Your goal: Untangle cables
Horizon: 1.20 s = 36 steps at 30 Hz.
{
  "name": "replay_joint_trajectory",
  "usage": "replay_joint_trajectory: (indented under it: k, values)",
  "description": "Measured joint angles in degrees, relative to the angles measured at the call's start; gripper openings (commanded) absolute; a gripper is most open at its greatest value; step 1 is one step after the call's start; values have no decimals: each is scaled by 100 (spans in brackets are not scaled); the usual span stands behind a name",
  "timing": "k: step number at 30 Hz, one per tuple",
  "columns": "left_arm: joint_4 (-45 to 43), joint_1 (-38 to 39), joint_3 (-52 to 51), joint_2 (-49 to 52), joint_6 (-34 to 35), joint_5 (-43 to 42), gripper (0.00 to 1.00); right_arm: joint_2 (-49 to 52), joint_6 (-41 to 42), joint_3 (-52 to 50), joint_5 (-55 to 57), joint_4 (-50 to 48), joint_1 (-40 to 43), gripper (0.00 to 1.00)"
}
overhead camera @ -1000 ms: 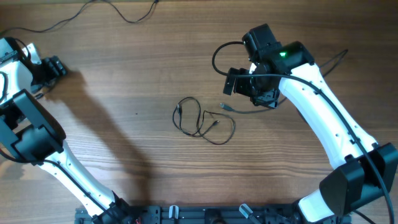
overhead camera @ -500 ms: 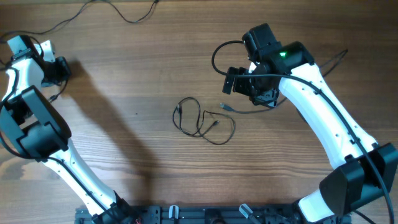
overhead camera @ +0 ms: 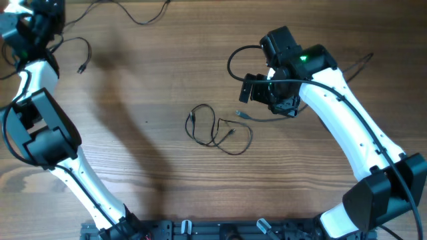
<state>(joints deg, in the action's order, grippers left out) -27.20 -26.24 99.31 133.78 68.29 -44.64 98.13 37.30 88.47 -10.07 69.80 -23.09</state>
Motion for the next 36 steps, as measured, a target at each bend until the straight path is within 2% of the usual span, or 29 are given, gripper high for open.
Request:
replay_joint_trajectory:
  k: [2, 5, 9, 12, 17, 18, 21, 23, 28, 31, 34, 36]
  values:
    - [1314, 42, 0, 4, -273, -22, 76, 0, 0, 0, 0, 7, 0, 100]
    - [3178, 52, -76, 26, -1316, 302, 80, 0, 0, 0, 0, 37, 0, 100]
    - [4210, -46, -85, 26, -2643, 1248, 83, 0, 0, 0, 0, 44, 0, 100]
    - [4568, -35, -46, 2, -3580, 1956, 84, 0, 0, 0, -2, 33, 0, 100]
    - [4868, 378, 9, -50, -5543, 3595, 87, 0, 0, 0, 0, -15, 0, 100]
    - [4868, 448, 7, -50, -5853, 3794, 82, 0, 0, 0, 0, -22, 0, 100]
    - [4839, 485, -11, -48, -6255, 4146, 75, 0, 0, 0, 0, -22, 0, 100]
    - [4660, 448, -15, -48, -6328, 4225, 75, 0, 0, 0, -2, -20, 0, 100]
    - [4341, 358, -46, -350, -6509, 4068, 84, 0, 0, 0, 0, -125, 0, 100]
    - [4793, 260, -37, -595, -7069, 4028, 87, 0, 0, 0, 0, -160, 0, 100]
    - [5313, 63, -42, -496, -7302, 4024, 94, 0, -2, 0, 0, -127, 0, 100]
    - [5525, -81, -46, -396, -7401, 4006, 95, 0, -7, 0, 0, -111, 0, 100]
